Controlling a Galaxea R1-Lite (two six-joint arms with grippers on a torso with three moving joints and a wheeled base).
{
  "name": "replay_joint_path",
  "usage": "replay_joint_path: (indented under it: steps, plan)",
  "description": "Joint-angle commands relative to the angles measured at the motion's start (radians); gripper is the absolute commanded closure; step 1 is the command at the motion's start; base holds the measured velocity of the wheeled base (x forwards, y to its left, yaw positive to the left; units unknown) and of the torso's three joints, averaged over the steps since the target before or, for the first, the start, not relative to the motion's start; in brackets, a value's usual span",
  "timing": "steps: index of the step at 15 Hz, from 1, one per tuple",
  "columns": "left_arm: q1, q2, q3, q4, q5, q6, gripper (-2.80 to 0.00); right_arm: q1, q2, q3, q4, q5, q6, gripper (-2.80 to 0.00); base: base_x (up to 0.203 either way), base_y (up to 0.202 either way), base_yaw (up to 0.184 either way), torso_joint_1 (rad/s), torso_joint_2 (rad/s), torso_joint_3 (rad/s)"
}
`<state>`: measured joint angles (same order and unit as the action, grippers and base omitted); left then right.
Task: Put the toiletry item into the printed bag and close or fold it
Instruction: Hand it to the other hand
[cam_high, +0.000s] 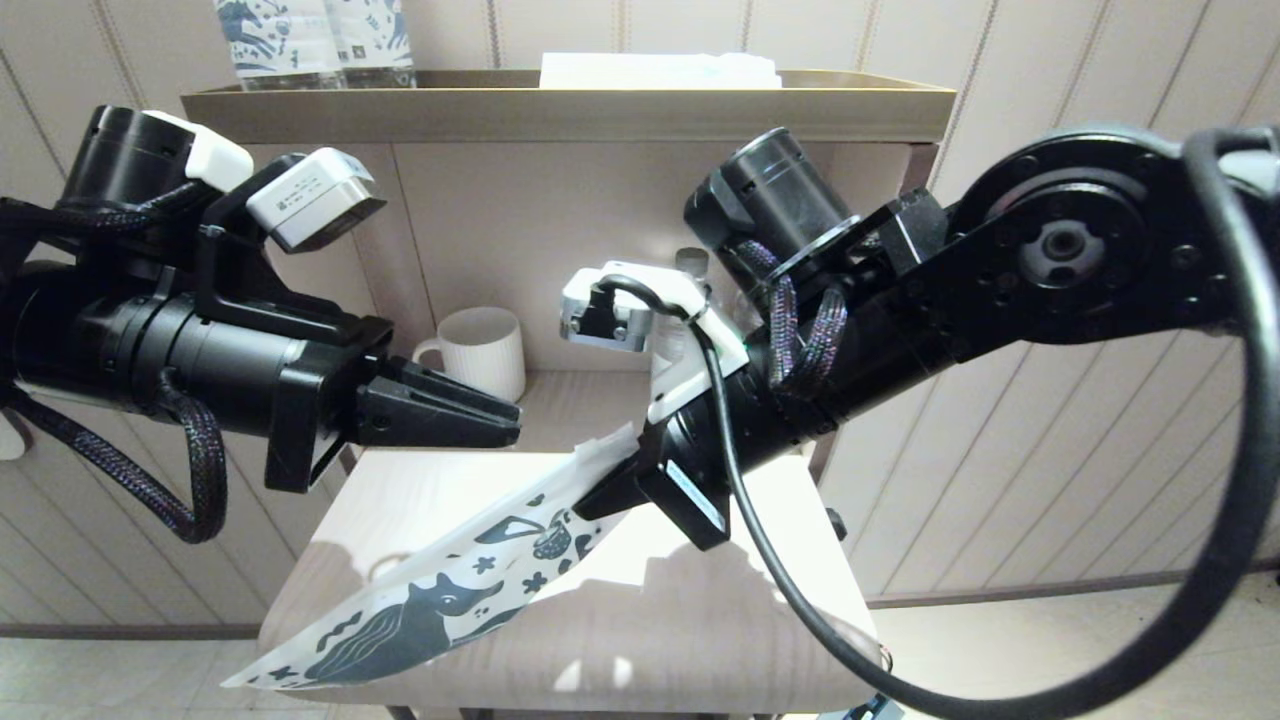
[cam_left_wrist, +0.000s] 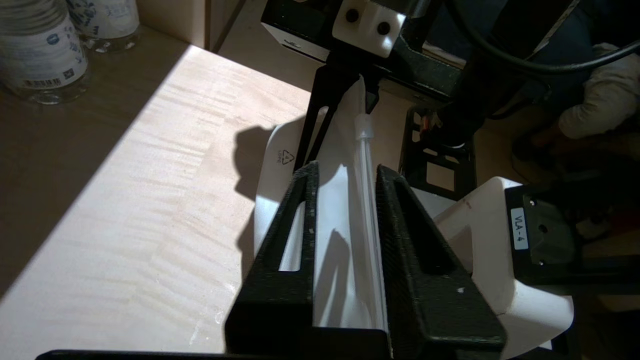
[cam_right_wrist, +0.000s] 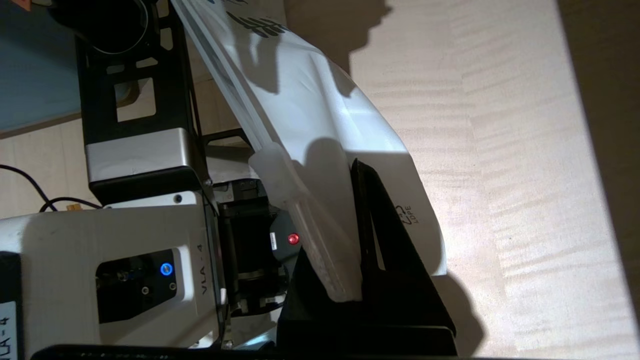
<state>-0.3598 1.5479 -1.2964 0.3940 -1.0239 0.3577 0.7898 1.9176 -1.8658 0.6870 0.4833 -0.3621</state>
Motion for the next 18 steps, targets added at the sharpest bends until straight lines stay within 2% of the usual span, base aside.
replay_joint_path:
  steps: [1,3,9,11,14,16,18]
  plan:
    - [0.001,-0.015,-0.002,0.003,-0.005,0.000,-2.80,0.004,0.022,-0.017,0.003,-0.006,-0.003,0.00,0.000,0.000,0.000,0.000,0.00,0.000]
    - [0.001,-0.009,-0.012,0.002,-0.004,-0.035,-2.80,0.009,0.037,-0.038,0.004,-0.008,0.000,0.00,0.000,0.000,0.000,0.000,0.00,0.000]
    - [-0.025,0.021,-0.006,-0.002,0.050,-0.034,-2.80,0.017,0.062,-0.064,-0.001,-0.020,0.002,0.00,0.000,0.000,0.000,0.000,0.00,0.000]
    - [-0.025,0.021,0.012,-0.053,0.055,-0.035,-2.80,0.017,0.068,-0.064,-0.007,-0.022,0.002,0.00,0.000,0.000,0.000,0.000,0.00,0.000]
    - [-0.044,0.021,0.072,-0.170,0.126,-0.040,-2.80,0.019,0.080,-0.064,-0.039,-0.042,0.033,0.00,0.000,0.000,0.000,0.000,0.00,0.000]
    - [-0.059,0.021,0.122,-0.260,0.145,-0.040,-2.80,0.019,0.077,-0.065,-0.041,-0.045,0.038,0.00,0.000,0.000,0.000,0.000,0.00,0.000]
    - [-0.061,0.021,0.134,-0.286,0.155,-0.040,-2.80,0.019,0.076,-0.065,-0.041,-0.045,0.038,0.00,0.000,0.000,0.000,0.000,0.00,0.000]
